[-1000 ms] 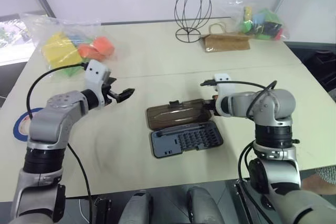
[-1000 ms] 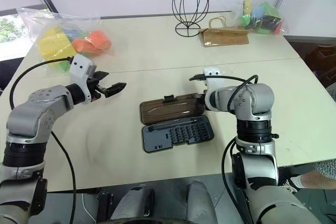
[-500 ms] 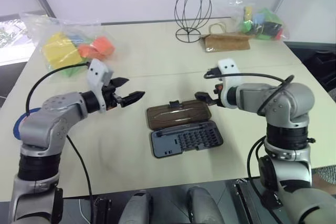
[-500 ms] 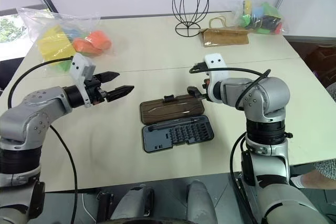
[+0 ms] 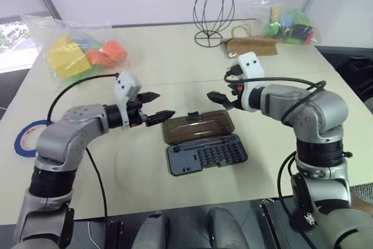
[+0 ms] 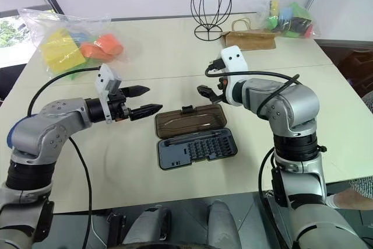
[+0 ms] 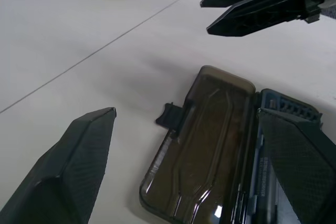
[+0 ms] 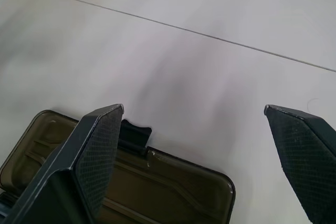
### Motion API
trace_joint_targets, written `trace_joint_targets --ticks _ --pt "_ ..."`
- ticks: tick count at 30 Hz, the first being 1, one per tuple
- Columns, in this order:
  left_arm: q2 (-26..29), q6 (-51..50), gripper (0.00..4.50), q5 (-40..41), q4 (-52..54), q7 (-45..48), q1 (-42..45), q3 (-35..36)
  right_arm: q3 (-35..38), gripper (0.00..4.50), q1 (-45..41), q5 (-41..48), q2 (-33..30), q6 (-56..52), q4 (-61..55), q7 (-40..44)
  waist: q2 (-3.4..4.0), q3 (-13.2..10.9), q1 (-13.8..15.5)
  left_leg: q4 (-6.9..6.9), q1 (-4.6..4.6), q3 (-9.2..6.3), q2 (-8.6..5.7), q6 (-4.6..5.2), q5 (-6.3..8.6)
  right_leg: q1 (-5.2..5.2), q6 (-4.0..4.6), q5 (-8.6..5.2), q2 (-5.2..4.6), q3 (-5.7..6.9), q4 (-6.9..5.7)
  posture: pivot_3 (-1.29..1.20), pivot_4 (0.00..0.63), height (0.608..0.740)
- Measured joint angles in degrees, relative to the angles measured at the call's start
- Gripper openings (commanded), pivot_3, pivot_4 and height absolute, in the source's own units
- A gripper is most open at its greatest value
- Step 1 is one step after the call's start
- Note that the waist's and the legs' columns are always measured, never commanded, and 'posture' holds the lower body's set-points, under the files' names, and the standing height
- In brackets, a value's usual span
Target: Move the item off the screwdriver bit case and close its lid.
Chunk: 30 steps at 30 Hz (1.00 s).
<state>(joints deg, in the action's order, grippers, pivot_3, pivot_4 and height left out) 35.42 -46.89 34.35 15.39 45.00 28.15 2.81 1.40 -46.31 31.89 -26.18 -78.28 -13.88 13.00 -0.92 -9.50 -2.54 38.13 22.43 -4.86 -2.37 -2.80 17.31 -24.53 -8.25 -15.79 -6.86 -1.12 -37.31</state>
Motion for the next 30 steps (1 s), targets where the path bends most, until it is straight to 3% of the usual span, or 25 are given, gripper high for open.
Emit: trace_joint_targets --ticks 7,16,24,30 --pt "-0.61 -0.35 0.04 1.86 0.00 1.68 0.02 0.06 -0.14 4.50 0.00 -1.23 0.06 0.76 -0.01 0.92 0.00 0.00 0.01 0.00 0.00 0.01 0.00 0.00 0.00 0.00 0.00 0.00 0.00 -0.01 0.00 0.00 0.150 0.740" --pt "2.42 -4.03 0.04 7.31 1.59 12.84 -0.39 -6.64 -0.84 4.50 0.00 -2.36 -1.56 4.92 1.85 5.41 0.00 0.00 -0.02 0.00 0.00 0.01 0.00 0.00 0.00 0.02 0.00 0.00 0.01 0.00 0.02 0.00 0.150 0.740" --pt "4.92 2.13 0.04 -1.11 -4.19 20.89 -1.72 -17.68 -6.56 4.50 0.38 -6.94 -4.58 13.42 6.84 11.16 0.00 0.00 -0.02 0.00 0.00 0.09 0.00 0.01 0.00 0.02 0.00 0.00 0.02 0.00 0.05 0.00 0.150 0.740" --pt "5.22 6.27 0.04 -5.16 -5.87 24.04 -3.27 -20.84 -8.00 4.50 1.08 -8.81 -4.53 15.62 7.59 13.17 0.00 0.00 0.02 0.00 0.00 0.04 0.01 0.02 0.01 0.02 0.00 0.00 0.02 0.00 0.05 0.00 0.150 0.740"
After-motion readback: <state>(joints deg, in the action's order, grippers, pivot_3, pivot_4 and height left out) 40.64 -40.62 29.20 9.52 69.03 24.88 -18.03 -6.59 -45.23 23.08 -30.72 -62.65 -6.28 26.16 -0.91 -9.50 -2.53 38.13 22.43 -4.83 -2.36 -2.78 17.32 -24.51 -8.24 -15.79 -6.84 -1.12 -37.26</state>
